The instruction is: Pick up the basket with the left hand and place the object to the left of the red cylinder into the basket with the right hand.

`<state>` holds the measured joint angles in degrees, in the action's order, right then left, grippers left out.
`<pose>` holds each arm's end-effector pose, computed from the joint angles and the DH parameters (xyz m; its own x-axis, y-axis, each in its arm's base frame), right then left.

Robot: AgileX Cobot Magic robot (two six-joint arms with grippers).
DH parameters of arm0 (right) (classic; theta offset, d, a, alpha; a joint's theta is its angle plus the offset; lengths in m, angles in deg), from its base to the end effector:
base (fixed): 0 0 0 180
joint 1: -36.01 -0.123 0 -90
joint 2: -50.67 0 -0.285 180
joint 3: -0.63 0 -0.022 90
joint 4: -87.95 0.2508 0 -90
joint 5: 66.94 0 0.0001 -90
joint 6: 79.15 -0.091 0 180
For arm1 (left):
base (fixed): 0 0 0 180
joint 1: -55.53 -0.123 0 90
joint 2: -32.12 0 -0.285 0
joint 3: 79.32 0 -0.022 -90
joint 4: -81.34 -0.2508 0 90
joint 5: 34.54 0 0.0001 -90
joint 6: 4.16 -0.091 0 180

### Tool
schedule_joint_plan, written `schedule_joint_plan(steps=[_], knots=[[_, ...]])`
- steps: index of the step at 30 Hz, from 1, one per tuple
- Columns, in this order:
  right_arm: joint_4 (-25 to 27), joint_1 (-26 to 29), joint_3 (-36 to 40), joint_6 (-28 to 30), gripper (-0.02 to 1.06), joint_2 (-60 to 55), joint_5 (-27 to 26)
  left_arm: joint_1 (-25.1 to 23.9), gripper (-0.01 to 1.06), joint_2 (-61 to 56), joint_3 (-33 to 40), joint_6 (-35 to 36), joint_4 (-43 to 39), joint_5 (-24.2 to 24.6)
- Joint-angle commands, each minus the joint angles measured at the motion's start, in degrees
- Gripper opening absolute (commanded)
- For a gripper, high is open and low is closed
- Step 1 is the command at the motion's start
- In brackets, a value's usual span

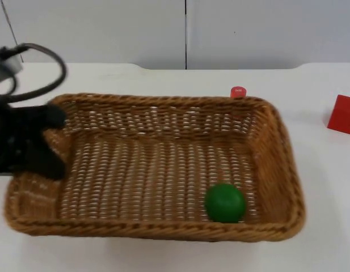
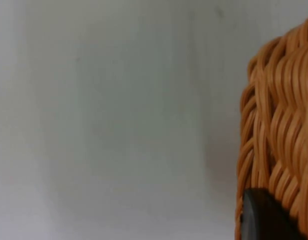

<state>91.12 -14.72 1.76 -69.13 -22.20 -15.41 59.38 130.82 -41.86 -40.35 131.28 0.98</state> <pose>0.1394 0.1767 0.4328 -0.2524 -0.5297 -0.8097 -0.8394 0.5362 -0.0891 0.2561 -0.0579 0.1621 -0.9618 -0.0583 -0.2676 0.0747 0.8842 -0.4610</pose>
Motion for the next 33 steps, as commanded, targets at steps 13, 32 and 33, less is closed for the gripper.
schedule_joint_plan(steps=[13,32,33], knots=[[-3.18,-0.23,7.61,-4.62,0.72,10.29,-1.01,10.09,0.00,15.73,-5.50,-2.56,9.22,-9.25],[-4.61,-0.23,8.74,-5.29,0.72,19.69,0.10,8.05,0.85,17.05,-6.84,-4.59,5.53,-10.59],[-4.61,-0.23,8.74,-5.29,0.72,19.69,0.10,8.05,0.85,17.05,-6.84,-4.59,5.53,-10.59]])
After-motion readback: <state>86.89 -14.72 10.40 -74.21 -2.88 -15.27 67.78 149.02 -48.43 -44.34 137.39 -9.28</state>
